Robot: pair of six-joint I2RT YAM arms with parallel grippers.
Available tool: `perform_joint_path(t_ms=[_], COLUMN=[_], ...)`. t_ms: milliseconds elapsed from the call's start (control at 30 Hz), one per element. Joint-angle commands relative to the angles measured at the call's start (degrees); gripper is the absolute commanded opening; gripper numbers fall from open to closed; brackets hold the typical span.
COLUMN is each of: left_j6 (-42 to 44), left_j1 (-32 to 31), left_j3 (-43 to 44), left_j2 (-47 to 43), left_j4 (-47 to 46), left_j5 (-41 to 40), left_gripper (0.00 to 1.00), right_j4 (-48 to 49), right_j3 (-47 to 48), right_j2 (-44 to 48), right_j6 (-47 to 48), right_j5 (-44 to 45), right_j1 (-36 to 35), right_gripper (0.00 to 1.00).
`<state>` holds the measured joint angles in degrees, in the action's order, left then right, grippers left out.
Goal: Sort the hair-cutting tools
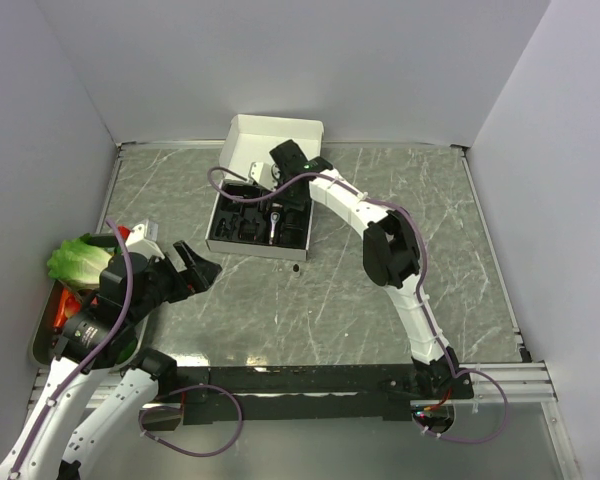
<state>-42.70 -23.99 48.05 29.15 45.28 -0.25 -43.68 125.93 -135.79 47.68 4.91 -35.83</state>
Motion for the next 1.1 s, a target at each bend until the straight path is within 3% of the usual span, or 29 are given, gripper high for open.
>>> perform_joint_path(t_ms=[0, 667, 1067], left_j6=[0.6, 0.51, 0.16], left_j1=[-0.09, -0.09, -0.09], left_j3=[1.17, 1.52, 2.22], left_j2=[0.21, 0.03, -0.93], left_j4=[-0.8, -0.72, 0.07], left_j5=[0.43, 0.43, 0.43], left_gripper=[0.97, 0.97, 0.97], right_j4=[1.14, 3.07, 2.99], right_j3=[0.63, -2.09, -2.0], right_j2=[-1.67, -0.45, 5.79], right_j6=[1.19, 1.45, -1.8], right_j5=[-0.25, 0.98, 2.3], right_j1=[0.15, -0.55, -1.87], right_gripper=[0.57, 0.66, 0.66])
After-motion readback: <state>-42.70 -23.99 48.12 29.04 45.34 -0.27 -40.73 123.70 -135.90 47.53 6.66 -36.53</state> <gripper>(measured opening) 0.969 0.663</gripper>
